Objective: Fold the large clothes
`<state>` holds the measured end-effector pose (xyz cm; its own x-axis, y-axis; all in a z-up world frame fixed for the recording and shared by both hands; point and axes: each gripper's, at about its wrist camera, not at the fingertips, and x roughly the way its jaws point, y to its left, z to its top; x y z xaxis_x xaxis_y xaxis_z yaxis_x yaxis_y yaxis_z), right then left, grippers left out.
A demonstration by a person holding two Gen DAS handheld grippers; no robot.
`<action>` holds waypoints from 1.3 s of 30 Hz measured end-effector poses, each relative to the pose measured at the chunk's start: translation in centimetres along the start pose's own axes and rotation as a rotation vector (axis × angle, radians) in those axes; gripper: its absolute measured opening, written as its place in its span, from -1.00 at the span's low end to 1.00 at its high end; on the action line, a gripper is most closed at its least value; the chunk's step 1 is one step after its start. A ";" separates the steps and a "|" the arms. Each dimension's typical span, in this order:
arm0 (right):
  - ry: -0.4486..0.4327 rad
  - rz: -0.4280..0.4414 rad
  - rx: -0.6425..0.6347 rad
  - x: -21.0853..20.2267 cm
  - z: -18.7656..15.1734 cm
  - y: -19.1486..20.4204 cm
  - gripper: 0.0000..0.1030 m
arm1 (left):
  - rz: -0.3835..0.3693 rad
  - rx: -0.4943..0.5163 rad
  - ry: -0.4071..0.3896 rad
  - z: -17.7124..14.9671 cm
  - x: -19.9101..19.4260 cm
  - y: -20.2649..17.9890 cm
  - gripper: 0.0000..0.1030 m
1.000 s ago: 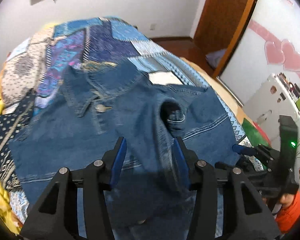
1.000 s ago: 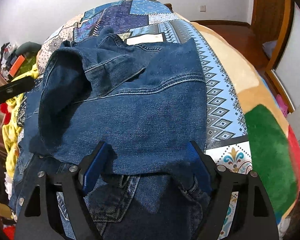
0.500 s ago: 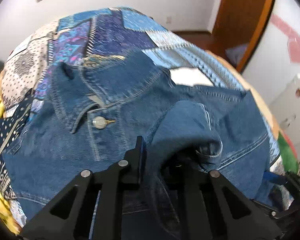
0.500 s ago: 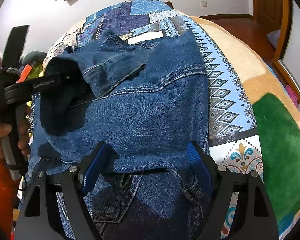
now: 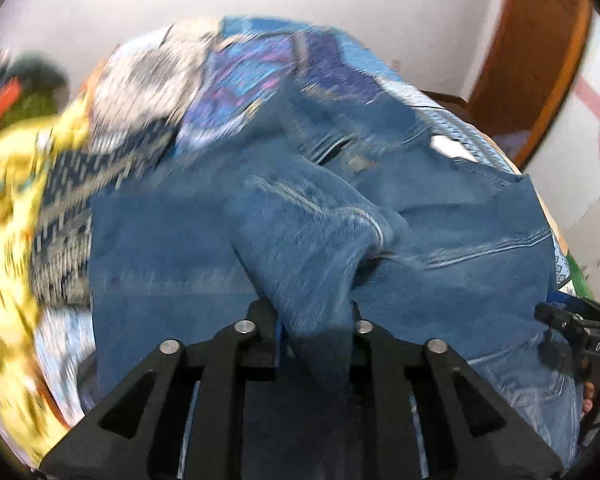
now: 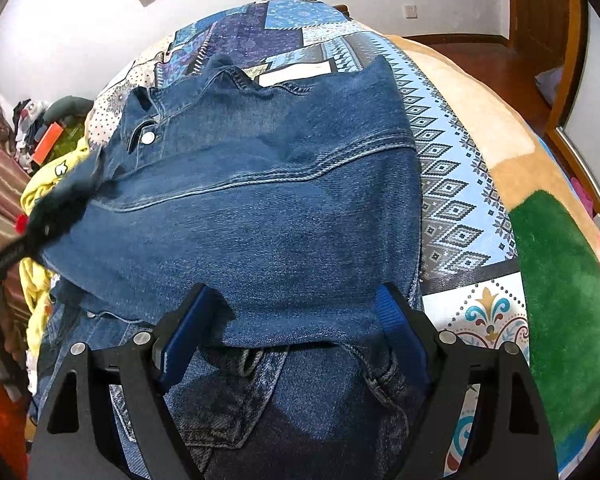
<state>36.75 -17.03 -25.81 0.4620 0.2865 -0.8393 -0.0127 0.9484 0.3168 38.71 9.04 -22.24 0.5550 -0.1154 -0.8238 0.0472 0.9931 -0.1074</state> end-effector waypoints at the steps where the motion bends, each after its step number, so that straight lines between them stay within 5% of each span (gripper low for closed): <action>1: 0.001 -0.002 -0.003 0.1 0.0 0.1 0.59 | -0.005 -0.031 0.009 -0.6 0.2 0.9 -0.54; 8: 0.005 -0.021 -0.017 0.5 0.1 0.4 0.60 | -0.011 -0.172 -0.009 -3.4 -1.0 5.8 -0.33; 10: 0.005 -0.024 -0.018 0.5 0.2 0.4 0.60 | 0.051 -0.190 -0.030 -3.8 -1.7 6.7 -0.33; 13: 0.004 -0.028 -0.020 0.6 0.2 0.4 0.60 | -0.025 -0.256 -0.008 -5.0 -1.8 9.0 -0.21; 20: 0.009 -0.044 -0.030 0.6 0.2 0.5 0.59 | 0.020 -0.180 0.022 -6.0 -2.7 9.2 0.20; 30: 0.063 -0.135 -0.128 0.2 1.7 2.3 0.60 | 0.077 -0.147 0.011 -4.0 -5.4 12.4 0.50; 39: -0.028 -0.147 -0.136 -0.6 5.6 1.3 0.60 | 0.078 -0.207 0.001 0.3 -2.9 15.9 0.51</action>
<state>41.47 -16.69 -22.40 0.4919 0.1411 -0.8591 -0.0616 0.9899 0.1273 38.11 25.18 -21.34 0.5496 -0.0388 -0.8346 -0.1671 0.9736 -0.1554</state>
